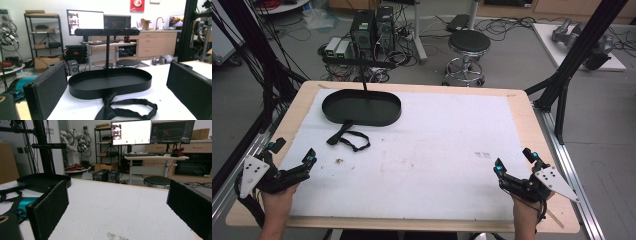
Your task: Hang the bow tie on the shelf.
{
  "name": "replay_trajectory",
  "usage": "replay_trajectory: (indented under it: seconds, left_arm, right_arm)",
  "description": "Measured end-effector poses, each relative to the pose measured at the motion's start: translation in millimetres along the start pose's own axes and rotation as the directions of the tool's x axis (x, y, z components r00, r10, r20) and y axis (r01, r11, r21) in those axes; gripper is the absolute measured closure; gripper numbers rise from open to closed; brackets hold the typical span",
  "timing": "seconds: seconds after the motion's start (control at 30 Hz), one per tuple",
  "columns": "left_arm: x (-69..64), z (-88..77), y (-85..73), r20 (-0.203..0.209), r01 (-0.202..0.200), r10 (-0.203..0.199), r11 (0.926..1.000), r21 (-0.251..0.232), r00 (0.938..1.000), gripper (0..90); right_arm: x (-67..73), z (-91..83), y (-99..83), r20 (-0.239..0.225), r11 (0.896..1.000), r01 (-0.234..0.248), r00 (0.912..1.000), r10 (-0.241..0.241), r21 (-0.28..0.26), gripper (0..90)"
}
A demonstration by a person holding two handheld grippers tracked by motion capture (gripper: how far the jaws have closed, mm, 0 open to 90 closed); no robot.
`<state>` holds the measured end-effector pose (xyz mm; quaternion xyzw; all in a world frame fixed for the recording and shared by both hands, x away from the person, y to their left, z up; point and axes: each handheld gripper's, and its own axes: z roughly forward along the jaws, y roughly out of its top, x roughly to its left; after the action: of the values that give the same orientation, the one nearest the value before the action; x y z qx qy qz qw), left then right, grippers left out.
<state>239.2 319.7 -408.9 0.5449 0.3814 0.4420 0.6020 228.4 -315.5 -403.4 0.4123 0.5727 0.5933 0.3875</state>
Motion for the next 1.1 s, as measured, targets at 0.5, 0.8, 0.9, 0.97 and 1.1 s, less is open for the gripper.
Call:
replay_trajectory:
  seconds: [0.5, 0.8, 0.9, 0.97, 1.1]
  left_arm:
    - [-20.8, 32.8, 8.9, 0.177, -0.041, 0.011, 0.9851, 0.167, 0.9842, 7.3]
    - [-29.1, 67.9, -3.7, 0.296, -0.086, -0.011, 0.9461, 0.312, 0.955, 22.8]
    - [-30.7, 80.2, -10.1, 0.314, -0.114, 0.003, 0.9354, 0.335, 0.9493, 25.8]
    - [-32.6, 87.1, -11.9, 0.323, -0.13, 0.01, 0.9262, 0.354, 0.9465, 27.3]
    - [-38.3, 97.2, -12.8, 0.34, -0.162, 0.023, 0.9083, 0.386, 0.9401, 29.7]
  right_arm:
    - [2.3, -1.4, 0.6, -0.011, 1.0, -0.017, 0.9998, 0.017, -0.004, 3.0]
    - [0.7, -2.6, 0.7, -0.019, 1.0, -0.029, 0.9994, 0.029, -0.007, 3.0]
    - [0.3, -1.7, 0.4, -0.022, 0.999, -0.033, 0.9992, 0.032, -0.007, 3.0]
    - [0.3, -1.2, 0.2, -0.024, 0.999, -0.033, 0.9992, 0.032, -0.007, 3.0]
    - [0.1, -0.8, 0.2, -0.026, 0.999, -0.032, 0.9992, 0.031, -0.008, 3.0]
